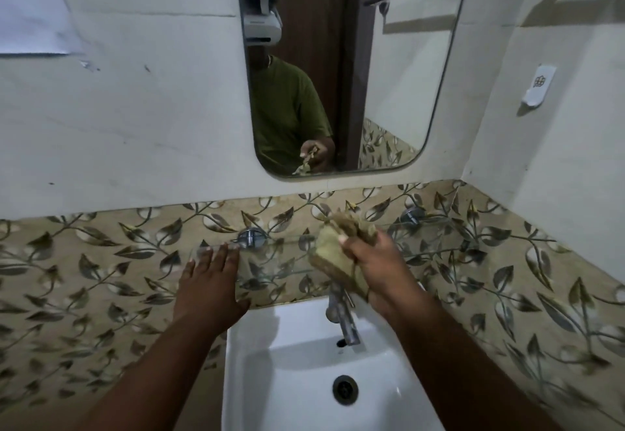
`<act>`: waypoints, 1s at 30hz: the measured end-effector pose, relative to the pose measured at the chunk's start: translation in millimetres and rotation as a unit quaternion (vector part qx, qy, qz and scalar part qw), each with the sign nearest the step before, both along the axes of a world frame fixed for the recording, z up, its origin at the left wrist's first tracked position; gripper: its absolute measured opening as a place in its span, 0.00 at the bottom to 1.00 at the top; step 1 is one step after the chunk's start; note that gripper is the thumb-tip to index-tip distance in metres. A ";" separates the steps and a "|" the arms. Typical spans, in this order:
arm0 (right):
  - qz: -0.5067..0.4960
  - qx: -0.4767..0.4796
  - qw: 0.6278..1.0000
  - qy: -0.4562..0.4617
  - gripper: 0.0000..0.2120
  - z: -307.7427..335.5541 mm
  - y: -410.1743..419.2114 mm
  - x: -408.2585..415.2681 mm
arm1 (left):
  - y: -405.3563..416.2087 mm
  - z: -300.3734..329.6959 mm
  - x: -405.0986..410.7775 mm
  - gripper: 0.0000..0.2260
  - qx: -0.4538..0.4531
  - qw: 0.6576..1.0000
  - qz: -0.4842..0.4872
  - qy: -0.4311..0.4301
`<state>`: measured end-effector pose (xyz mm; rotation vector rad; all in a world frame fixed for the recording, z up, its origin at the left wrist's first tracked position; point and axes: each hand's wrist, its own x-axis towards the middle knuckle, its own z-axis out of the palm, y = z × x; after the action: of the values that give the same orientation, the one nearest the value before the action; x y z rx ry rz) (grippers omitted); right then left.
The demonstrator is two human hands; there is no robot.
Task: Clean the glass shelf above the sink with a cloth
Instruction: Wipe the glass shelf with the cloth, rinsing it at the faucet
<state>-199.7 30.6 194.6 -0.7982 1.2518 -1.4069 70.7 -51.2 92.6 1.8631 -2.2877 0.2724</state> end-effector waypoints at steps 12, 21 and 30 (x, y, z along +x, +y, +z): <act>0.138 -0.112 0.646 0.743 0.13 -46.7 -66.8 101.4 | 3.5 6.2 2.8 0.47 0.018 0.999 -0.023 0.013; 0.106 -0.116 0.576 0.802 0.16 -49.9 -48.1 36.0 | 2.4 0.9 3.2 0.47 0.010 1.000 -0.021 0.017; 0.121 -0.211 0.569 0.786 0.13 -59.8 -46.0 43.2 | 1.2 -1.0 3.2 0.47 -0.007 1.000 -0.018 0.016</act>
<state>-156.5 -15.4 134.8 -2.7940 1.8393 -0.4058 73.9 -50.0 91.6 1.8044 -2.2887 0.2514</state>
